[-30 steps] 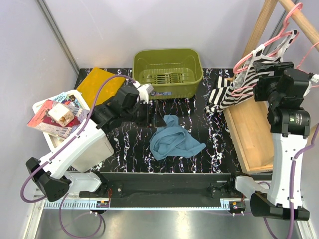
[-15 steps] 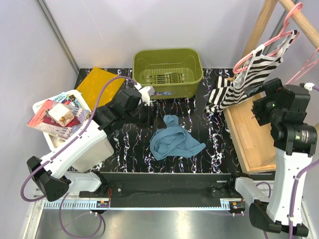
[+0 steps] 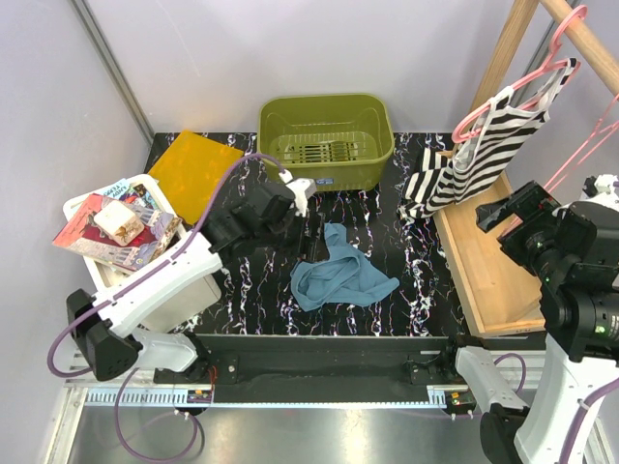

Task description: Remove the tank top from the hanger

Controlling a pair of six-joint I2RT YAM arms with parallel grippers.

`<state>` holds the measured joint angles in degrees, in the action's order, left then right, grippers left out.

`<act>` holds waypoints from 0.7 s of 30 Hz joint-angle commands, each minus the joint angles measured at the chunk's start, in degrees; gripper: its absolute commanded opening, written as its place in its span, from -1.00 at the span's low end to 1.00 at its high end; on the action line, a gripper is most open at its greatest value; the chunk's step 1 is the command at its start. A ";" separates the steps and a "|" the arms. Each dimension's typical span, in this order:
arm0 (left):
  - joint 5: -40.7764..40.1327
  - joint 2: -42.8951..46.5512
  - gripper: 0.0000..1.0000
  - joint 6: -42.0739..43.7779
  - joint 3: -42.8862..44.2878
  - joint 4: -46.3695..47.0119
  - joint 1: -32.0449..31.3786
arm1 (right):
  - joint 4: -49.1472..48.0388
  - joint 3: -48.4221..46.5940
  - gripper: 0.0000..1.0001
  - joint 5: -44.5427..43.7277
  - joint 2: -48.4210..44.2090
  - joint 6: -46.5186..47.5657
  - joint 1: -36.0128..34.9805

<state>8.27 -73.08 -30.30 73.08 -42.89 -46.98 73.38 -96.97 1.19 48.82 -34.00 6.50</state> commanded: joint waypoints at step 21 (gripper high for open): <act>-7.92 -32.19 0.60 15.18 13.67 1.32 -7.25 | 2.81 -9.12 0.99 1.80 -3.02 10.71 0.00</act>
<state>2.66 -99.74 -18.94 83.96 -42.81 -53.93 76.34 -106.78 0.03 46.92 -23.79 6.52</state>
